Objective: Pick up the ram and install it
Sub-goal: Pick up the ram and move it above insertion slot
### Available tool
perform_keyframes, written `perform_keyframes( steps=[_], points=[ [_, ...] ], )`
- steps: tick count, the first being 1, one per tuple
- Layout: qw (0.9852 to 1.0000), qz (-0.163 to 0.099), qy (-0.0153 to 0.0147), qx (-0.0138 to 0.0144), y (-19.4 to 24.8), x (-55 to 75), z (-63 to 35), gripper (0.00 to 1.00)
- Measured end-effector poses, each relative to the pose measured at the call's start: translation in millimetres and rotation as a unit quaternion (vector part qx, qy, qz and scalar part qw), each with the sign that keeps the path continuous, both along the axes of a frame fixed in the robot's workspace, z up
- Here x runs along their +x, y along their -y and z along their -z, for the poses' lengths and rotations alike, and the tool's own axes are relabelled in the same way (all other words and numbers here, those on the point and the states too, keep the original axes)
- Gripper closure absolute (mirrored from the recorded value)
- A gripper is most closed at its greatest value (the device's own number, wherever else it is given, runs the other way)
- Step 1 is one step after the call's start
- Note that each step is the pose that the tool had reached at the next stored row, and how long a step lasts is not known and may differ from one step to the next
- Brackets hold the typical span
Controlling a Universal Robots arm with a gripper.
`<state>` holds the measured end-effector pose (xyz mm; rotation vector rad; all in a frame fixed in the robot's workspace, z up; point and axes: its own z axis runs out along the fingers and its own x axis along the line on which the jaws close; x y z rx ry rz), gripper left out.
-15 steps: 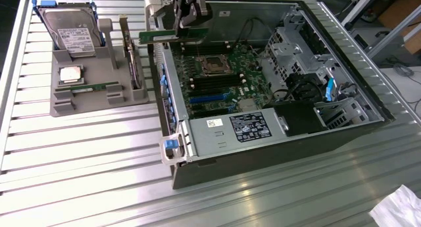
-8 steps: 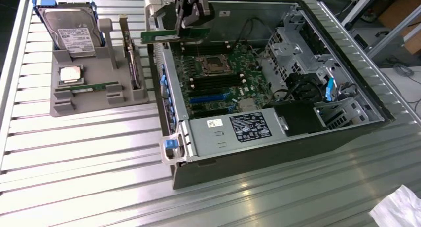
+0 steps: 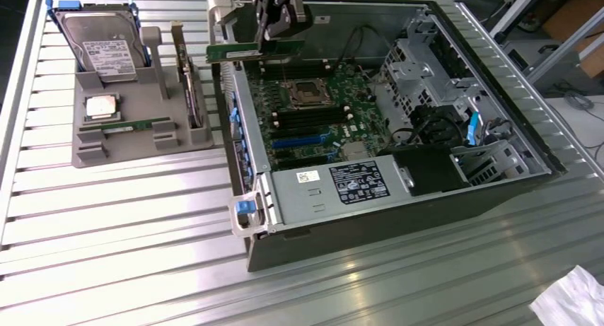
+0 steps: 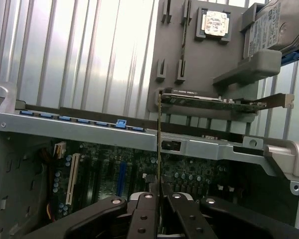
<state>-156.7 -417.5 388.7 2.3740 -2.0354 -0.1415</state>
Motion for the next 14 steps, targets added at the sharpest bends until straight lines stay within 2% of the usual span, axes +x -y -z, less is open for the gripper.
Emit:
perform_keyframes(
  steps=[14],
  points=[
    [1.0000,0.000,-0.0041,0.0000,0.0,13.0,0.0,0.87]
  ],
)
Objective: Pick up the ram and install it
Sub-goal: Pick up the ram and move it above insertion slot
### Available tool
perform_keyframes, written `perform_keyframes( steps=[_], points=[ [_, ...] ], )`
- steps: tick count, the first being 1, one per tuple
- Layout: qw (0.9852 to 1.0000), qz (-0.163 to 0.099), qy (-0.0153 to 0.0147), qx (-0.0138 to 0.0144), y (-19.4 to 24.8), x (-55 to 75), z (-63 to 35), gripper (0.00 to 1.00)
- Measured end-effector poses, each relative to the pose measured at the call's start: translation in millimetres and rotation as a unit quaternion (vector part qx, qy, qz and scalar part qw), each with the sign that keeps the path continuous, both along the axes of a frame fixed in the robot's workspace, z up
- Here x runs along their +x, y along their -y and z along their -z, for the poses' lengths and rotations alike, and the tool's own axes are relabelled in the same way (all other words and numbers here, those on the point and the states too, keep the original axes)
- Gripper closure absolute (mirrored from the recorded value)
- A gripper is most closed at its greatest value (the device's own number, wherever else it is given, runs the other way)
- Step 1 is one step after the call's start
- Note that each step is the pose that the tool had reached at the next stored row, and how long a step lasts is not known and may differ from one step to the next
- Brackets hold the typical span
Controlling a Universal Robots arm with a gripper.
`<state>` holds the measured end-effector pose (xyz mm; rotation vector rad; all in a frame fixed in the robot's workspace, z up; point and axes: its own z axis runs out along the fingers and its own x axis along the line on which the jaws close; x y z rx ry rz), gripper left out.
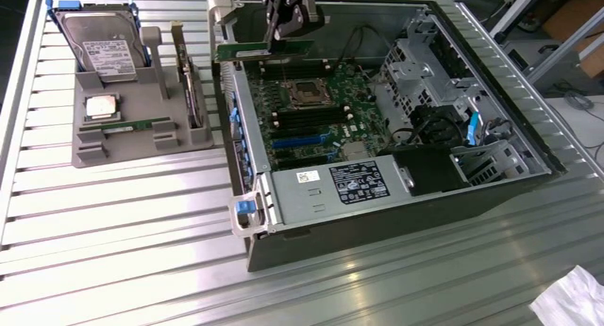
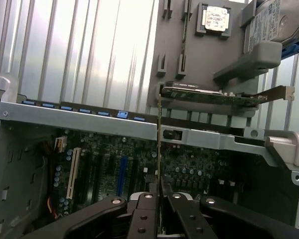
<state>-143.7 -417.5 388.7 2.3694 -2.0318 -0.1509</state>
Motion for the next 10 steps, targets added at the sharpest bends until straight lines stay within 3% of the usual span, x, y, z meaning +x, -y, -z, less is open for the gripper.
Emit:
perform_keyframes(
  steps=[10],
  points=[
    [1.0000,0.000,-0.0029,0.0000,0.0,9.3,0.0,0.87]
  ],
)
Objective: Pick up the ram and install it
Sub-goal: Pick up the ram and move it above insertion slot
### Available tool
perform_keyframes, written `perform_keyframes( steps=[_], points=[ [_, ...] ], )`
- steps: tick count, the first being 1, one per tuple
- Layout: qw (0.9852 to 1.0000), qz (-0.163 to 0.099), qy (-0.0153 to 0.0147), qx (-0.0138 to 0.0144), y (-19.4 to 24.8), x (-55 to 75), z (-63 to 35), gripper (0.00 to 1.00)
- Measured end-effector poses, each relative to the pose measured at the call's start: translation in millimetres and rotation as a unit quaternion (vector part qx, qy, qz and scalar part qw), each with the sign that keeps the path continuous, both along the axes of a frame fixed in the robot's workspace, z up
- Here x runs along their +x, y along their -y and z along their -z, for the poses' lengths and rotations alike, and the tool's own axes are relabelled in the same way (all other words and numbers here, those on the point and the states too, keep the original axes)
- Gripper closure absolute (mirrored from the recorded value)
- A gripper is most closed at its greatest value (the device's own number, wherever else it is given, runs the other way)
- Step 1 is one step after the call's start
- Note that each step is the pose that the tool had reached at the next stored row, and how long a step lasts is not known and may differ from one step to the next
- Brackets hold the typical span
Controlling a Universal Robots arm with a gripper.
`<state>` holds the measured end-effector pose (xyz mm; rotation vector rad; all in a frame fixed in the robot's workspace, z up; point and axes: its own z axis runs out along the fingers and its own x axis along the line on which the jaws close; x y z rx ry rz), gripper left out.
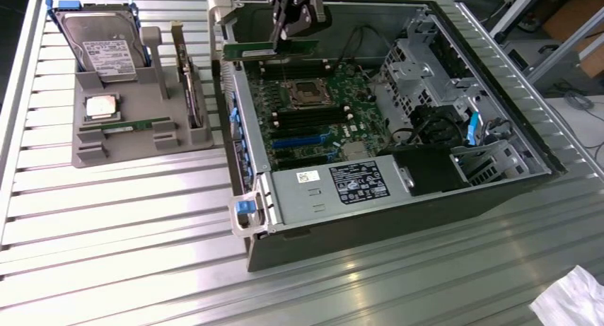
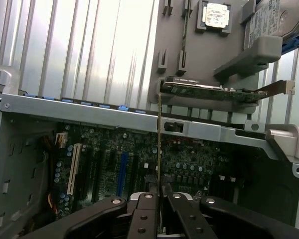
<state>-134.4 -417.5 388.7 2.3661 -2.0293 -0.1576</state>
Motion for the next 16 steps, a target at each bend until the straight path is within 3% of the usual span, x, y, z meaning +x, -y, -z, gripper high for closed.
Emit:
perform_keyframes(
  steps=[16],
  points=[
    [1.0000,0.000,-0.0062,0.0000,0.0,17.8,0.0,0.87]
  ],
)
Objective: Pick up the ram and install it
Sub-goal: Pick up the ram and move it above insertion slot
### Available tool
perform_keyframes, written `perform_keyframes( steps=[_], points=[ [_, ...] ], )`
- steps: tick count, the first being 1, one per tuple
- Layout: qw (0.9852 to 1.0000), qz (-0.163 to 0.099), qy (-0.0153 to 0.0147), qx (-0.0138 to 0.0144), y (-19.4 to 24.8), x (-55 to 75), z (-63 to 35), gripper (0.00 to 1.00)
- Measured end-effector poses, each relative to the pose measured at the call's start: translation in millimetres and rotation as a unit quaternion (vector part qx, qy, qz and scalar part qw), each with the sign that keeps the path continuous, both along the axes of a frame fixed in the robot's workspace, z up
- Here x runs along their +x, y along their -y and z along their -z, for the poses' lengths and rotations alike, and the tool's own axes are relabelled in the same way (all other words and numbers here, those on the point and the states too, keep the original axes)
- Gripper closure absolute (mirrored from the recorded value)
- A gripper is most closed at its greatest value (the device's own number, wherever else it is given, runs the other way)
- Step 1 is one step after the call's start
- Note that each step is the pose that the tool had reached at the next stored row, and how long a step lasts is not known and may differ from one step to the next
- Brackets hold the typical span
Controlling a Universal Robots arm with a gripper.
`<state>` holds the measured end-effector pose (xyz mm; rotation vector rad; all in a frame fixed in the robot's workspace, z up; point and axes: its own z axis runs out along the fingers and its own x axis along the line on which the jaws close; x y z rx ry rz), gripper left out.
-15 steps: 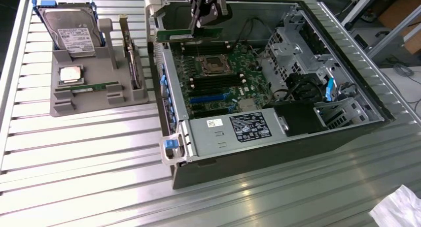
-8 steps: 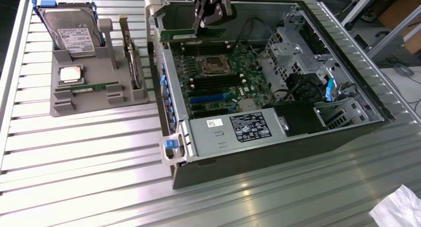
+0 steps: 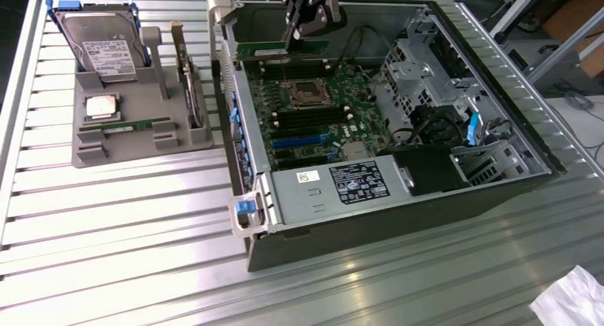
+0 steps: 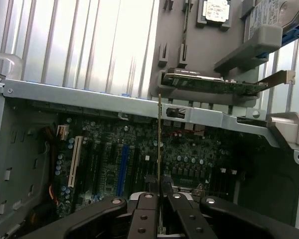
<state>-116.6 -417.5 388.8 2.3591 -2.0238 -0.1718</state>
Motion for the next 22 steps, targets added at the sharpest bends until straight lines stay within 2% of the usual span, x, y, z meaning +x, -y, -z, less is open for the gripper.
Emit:
perform_keyframes(
  steps=[19,22],
  points=[
    [1.0000,0.000,-0.0077,0.0000,0.0,23.7,0.0,0.87],
    [1.0000,0.000,-0.0098,0.0000,0.0,31.1,0.0,0.87]
  ],
)
